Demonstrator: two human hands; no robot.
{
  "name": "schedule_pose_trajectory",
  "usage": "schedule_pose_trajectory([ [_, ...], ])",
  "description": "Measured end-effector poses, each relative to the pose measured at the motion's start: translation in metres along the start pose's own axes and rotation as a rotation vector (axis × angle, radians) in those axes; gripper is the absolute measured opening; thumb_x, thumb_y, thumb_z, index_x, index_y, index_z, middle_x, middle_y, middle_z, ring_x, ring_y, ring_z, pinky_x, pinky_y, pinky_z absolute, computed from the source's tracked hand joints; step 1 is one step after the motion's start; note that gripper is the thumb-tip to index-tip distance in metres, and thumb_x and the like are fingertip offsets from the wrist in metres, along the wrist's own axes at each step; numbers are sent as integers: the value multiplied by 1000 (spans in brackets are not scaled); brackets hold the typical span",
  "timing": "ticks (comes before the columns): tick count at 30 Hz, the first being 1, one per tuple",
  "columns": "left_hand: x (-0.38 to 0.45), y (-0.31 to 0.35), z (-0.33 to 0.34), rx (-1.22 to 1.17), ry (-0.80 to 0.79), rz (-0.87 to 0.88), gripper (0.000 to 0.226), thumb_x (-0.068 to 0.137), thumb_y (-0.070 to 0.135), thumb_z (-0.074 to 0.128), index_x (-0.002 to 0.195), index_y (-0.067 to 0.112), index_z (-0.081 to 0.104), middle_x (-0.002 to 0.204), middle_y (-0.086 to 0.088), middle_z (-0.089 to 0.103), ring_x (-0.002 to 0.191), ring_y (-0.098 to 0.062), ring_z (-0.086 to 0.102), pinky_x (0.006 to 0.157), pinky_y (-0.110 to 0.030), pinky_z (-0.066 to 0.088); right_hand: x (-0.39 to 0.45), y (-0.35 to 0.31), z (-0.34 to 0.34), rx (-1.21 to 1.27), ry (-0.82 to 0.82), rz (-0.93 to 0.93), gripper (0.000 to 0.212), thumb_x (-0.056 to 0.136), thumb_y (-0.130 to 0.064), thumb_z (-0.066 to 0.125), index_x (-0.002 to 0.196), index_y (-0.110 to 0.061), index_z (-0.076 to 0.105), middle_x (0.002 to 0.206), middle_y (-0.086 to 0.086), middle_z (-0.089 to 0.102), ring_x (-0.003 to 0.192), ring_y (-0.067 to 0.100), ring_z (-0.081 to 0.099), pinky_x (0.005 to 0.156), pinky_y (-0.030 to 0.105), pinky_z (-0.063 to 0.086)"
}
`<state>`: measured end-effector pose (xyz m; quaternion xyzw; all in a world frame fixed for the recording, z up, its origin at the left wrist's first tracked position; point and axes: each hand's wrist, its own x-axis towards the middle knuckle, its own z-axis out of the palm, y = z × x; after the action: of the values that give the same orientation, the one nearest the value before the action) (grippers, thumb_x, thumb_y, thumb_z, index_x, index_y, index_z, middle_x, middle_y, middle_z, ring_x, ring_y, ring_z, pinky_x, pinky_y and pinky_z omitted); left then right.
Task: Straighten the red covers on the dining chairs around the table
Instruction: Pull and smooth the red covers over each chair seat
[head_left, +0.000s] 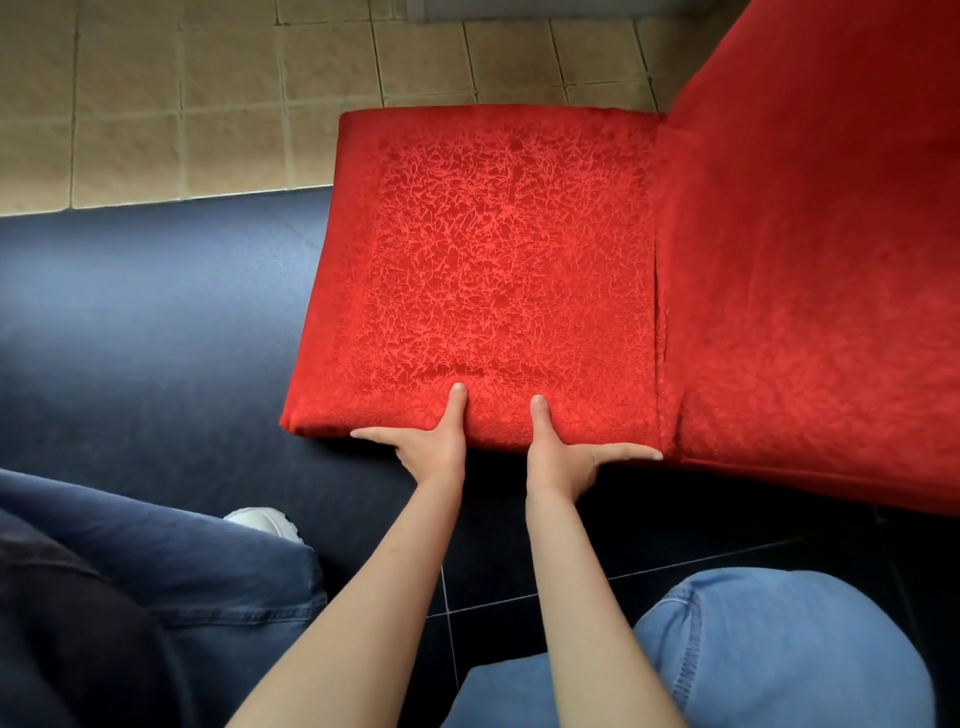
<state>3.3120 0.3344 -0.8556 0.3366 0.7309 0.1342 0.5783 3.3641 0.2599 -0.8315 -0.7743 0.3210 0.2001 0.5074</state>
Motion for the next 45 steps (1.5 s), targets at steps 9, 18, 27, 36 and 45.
schedule_pose_trajectory([
  [9,5,-3,12,-175,41,7,146,61,54,84,142,32,-35,144,-18,42,128,-32,47,99,-30,31,11,6,9,176,39,30,151,61,-36,90,140,-33,-39,132,22,52,96,20,57,86,26,40],
  [18,7,-11,20,-188,111,95,141,63,55,82,143,36,-32,146,-21,40,128,-33,48,98,-28,31,12,11,13,209,47,-31,149,64,-34,89,138,-35,-40,141,22,42,110,25,58,94,30,44],
  [27,9,-16,22,-205,113,158,138,67,49,83,145,32,-30,151,-16,32,131,-24,44,97,-23,28,5,13,21,110,68,-119,139,73,-37,83,139,-35,-39,136,27,34,100,27,52,92,39,48],
  [36,10,-12,21,-220,80,110,142,61,50,85,144,40,-29,147,-12,40,106,-10,47,93,-23,32,11,16,21,253,99,-99,147,61,-31,91,137,-52,-32,130,15,52,79,4,59,82,26,45],
  [45,14,-8,21,-292,58,39,140,63,42,86,140,46,-31,140,-9,45,104,-15,53,96,-32,42,13,22,28,359,136,-151,142,61,-35,90,137,-57,-27,138,4,39,102,13,59,84,24,45],
])
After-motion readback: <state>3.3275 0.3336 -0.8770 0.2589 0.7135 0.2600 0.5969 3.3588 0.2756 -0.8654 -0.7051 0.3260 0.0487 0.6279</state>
